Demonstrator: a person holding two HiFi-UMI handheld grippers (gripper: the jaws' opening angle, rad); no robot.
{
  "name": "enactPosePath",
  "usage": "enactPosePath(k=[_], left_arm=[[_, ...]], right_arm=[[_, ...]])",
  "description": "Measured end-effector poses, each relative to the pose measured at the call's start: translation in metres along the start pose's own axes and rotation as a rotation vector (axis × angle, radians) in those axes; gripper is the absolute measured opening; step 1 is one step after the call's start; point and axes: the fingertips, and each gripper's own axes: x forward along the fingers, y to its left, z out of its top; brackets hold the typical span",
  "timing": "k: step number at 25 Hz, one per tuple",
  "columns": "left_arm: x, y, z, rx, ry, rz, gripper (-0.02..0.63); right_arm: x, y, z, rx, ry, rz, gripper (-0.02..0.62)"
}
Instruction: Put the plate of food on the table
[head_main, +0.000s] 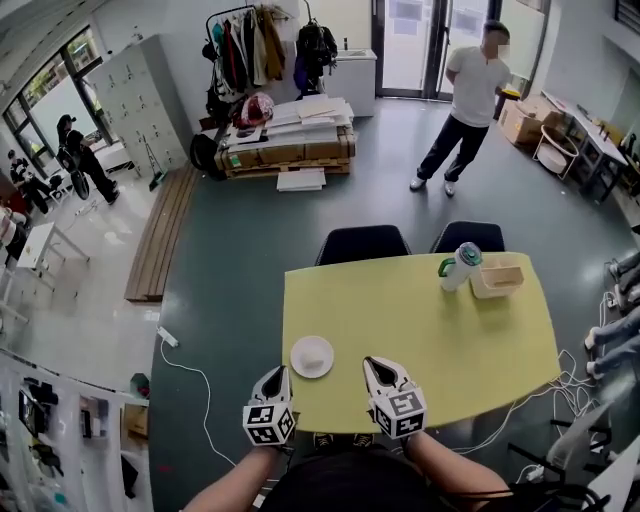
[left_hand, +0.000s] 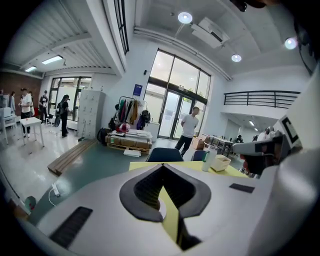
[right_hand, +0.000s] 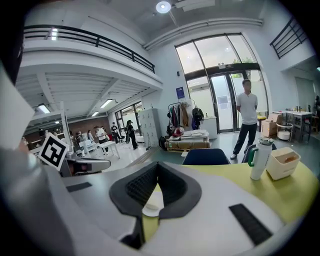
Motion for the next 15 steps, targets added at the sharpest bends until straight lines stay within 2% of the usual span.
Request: enactPosePath(k=[7, 15], left_arm=[[-0.014, -0.016, 0.025, 0.007, -0.033, -0.019, 0.009], [-0.013, -0.031, 0.021, 0.015, -0.028, -0.062, 0.009]], right_arm=[[-0.007, 0.002, 0.018, -0.008, -0.029, 0.010, 0.012], [-0.017, 0.002, 0.024, -0.037, -0.050, -0.013, 0.011]])
